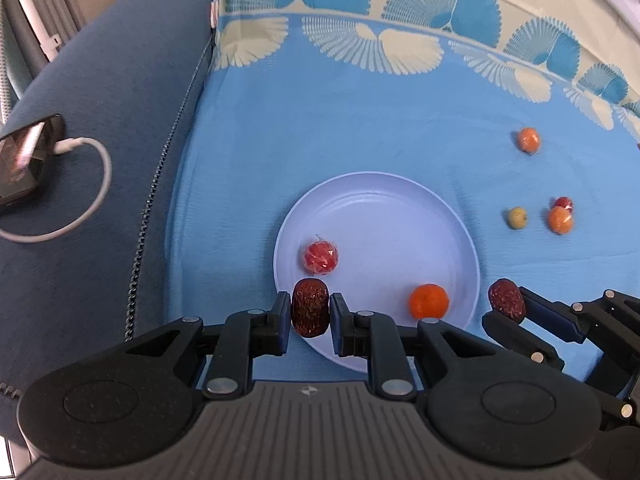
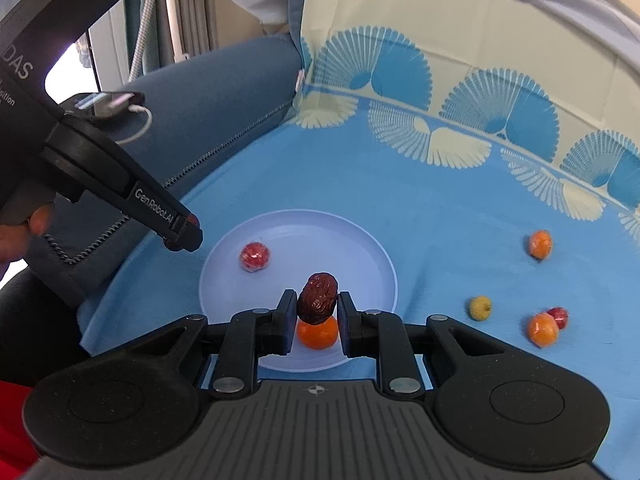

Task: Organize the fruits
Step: 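Carry both jujubes over the plate and open both grippers to release them, then move both tools back from the plate toward the scattered fruits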

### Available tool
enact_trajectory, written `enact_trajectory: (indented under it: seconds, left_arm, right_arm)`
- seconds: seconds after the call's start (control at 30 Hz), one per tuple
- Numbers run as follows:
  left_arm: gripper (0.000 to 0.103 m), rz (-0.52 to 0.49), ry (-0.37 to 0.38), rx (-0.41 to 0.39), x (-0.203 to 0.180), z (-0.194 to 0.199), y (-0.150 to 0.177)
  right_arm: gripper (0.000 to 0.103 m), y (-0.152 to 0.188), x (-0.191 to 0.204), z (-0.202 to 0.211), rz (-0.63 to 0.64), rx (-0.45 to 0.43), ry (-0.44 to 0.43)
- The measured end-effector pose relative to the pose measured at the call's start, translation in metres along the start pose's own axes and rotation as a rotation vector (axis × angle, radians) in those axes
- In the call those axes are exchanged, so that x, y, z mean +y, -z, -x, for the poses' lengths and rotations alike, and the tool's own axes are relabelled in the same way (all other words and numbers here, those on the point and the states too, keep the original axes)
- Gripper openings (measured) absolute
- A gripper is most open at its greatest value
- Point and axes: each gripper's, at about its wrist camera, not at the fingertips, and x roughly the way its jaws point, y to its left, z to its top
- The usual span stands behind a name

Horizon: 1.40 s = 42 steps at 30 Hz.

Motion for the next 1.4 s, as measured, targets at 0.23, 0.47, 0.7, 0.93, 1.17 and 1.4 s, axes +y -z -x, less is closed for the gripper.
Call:
enact_trajectory:
  seconds: [0.23, 0.47, 0.7, 0.93, 1.17, 1.4]
  left_arm:
    - [0.022, -0.002, 0.013, 0.045, 0.002, -0.036, -0.015]
    - [0.022, -0.015, 0.039, 0.089, -0.001, -0.071, -0.023]
    - [0.093, -0.024, 0.064, 0.054, -0.002, -0.072, -0.031]
    - [0.103, 0.012, 0.044, -0.016, 0.019, -0.026, -0.009]
    - [0.103, 0.057, 0.027, 0.024, 0.029, 0.019, 0.045]
    - [0.103, 0.039, 0.009, -0.047, 0.02, 0.067, 0.076]
  right_arm:
    - [0.023, -0.005, -0.004, -0.038, 0.001, 0.044, -0.003]
    - [0.023, -0.002, -0.007, -0.073, 0.016, 0.109, 0.01]
    - [0.033, -0.01, -0.013, -0.086, 0.018, 0.123, -0.003]
    - [0.096, -0.013, -0.014, -0.041, 0.04, 0.093, 0.036]
    - [0.101, 0.02, -0.006, 0.017, -0.032, 0.129, 0.043]
    - [0.102, 0.029, 0.012, 0.062, 0.026, 0.028, 0.065]
